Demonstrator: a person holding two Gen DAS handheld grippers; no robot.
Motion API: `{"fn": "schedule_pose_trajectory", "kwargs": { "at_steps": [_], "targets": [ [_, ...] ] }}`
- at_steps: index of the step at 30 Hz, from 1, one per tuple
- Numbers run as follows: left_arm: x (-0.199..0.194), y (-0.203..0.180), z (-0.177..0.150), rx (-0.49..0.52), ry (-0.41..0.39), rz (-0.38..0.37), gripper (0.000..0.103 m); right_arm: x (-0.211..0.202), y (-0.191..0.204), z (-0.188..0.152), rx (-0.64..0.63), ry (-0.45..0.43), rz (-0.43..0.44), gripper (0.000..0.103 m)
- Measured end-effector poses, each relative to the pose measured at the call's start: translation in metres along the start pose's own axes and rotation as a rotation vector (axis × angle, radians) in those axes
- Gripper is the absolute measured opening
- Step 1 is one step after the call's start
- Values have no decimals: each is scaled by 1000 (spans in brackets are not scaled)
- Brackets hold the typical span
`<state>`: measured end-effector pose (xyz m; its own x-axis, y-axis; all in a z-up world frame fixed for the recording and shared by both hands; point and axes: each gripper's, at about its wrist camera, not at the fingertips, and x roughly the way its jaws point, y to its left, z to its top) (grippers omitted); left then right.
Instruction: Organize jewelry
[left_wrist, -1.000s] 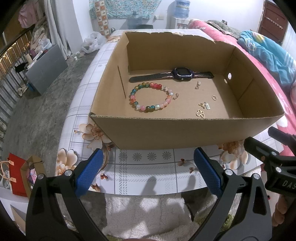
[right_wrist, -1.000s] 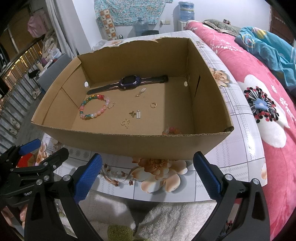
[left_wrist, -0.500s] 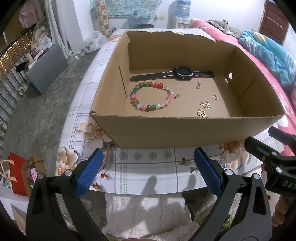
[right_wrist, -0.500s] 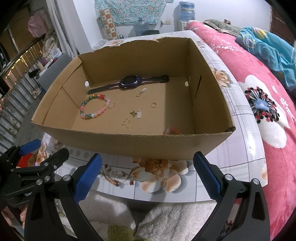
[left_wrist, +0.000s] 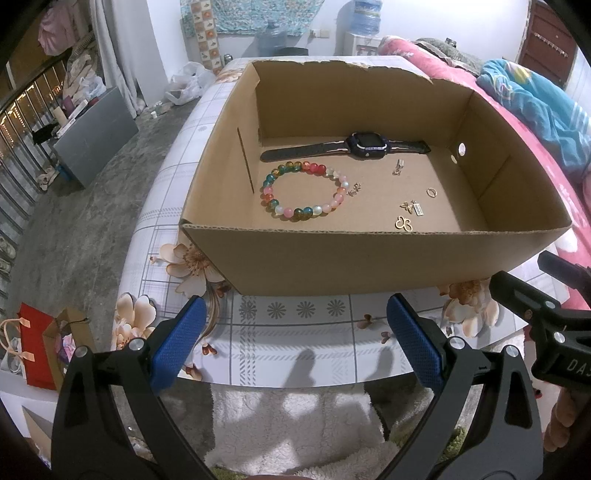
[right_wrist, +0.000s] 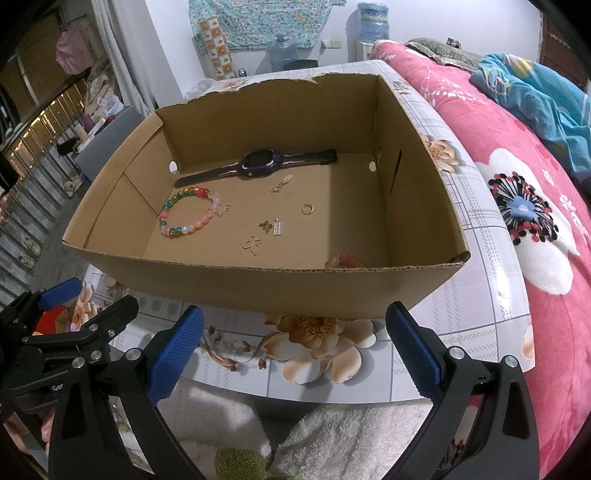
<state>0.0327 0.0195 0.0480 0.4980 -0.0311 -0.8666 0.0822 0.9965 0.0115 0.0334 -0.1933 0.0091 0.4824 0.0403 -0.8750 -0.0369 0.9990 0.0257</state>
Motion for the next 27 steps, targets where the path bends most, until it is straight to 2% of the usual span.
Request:
{"fn": "schedule_pose_trajectory", "kwargs": {
  "at_steps": [27],
  "targets": [
    [-1,-1,-3,-1,6,2,95,0,0,0,0,0,0,96]
  ]
}}
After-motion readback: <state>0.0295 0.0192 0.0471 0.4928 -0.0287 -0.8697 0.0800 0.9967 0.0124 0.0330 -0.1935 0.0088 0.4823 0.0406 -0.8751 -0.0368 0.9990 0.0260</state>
